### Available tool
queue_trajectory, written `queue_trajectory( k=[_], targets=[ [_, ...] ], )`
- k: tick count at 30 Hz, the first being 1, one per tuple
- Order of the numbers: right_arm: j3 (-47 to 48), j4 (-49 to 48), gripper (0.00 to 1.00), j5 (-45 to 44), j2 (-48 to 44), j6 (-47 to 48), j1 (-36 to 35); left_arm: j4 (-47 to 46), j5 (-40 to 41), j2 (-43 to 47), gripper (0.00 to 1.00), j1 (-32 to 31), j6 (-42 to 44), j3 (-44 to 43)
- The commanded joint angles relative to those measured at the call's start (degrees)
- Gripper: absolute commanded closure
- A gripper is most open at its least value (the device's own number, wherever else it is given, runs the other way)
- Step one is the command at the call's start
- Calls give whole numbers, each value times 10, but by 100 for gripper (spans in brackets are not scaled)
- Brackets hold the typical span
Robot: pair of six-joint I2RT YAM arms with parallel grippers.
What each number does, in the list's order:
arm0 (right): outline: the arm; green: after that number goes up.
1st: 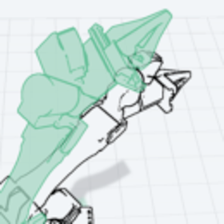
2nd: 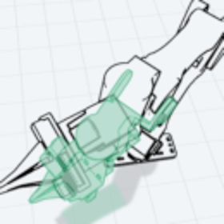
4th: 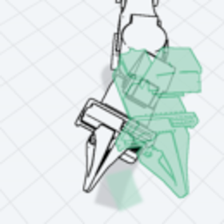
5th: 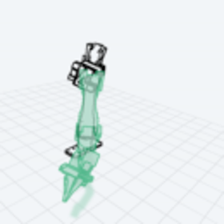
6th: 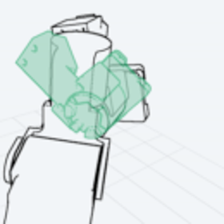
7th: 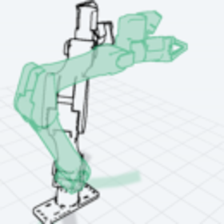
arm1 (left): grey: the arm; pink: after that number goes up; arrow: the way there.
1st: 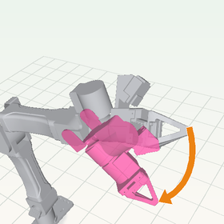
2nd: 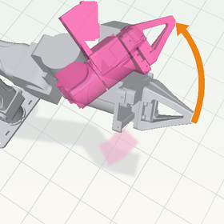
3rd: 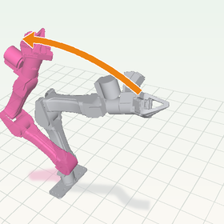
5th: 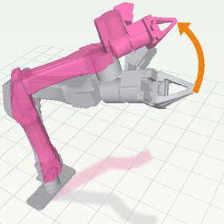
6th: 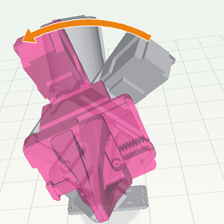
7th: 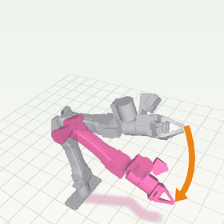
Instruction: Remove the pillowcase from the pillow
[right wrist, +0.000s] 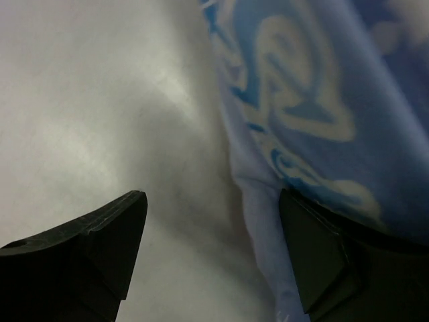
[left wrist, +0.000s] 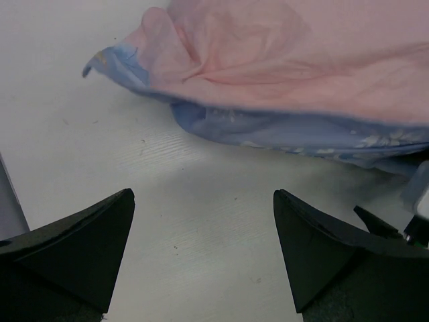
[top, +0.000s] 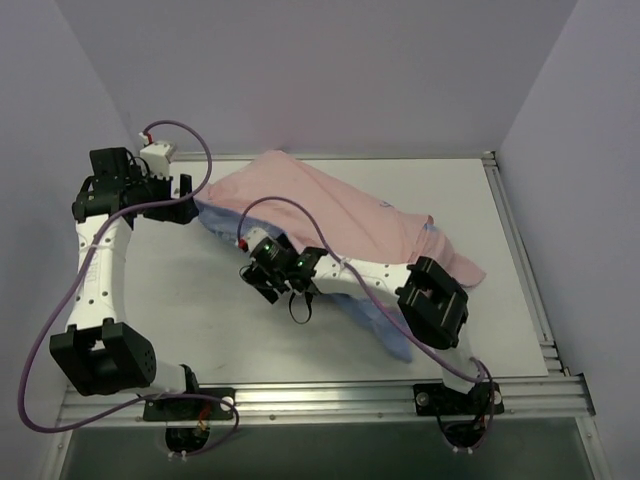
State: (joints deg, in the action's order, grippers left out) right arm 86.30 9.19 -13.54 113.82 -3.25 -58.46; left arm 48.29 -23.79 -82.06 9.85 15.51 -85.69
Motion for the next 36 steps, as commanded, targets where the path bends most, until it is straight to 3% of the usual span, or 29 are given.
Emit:
queue_trajectory(
  k=[1, 4, 5, 8, 10, 13, 18, 21, 23, 27, 30, 32, 35, 36],
  targets=[
    [11, 0, 17, 16, -60, 10, -9, -13, 14, 13, 6, 0, 3, -38],
    [39, 27, 11, 58, -110, 43, -41, -21, 3, 9, 6, -5, -1, -45],
    [46, 34, 9, 110, -124, 44, -53, -24, 4, 8, 6, -16, -3, -47],
    [48, 14, 3, 210, -187, 27, -47, -45, 36, -13, 6, -47, -3, -51],
    [41, 2, 2, 223, -227, -21, -26, -69, 70, -44, 6, -91, 4, -57],
    [26, 13, 5, 224, -270, -111, 75, -103, 117, -110, 6, -145, 14, -71],
    [-66, 88, 6, 93, -330, -141, 239, -130, 152, -219, 3, -150, 10, -59],
    [-124, 117, 7, 74, -352, -143, 293, -152, 168, -219, 56, -149, 20, 8],
    [-148, 137, 6, 57, -366, -151, 327, -174, 191, -209, 98, -141, 19, 44],
    [-222, 118, 7, 37, -419, -150, 351, -208, 226, -188, 98, -76, 15, 109],
    [-246, 81, 10, 125, -429, -143, 364, -210, 251, -195, 98, -5, 13, 115],
    [-247, 58, 11, 190, -416, -143, 362, -190, 237, -188, 98, 24, 12, 110],
    [-242, 40, 13, 205, -395, -135, 362, -161, 191, -145, 98, 44, 29, 118],
    [-243, 27, 17, 229, -389, -128, 364, -153, 171, -111, 92, 42, 47, 119]
  ],
)
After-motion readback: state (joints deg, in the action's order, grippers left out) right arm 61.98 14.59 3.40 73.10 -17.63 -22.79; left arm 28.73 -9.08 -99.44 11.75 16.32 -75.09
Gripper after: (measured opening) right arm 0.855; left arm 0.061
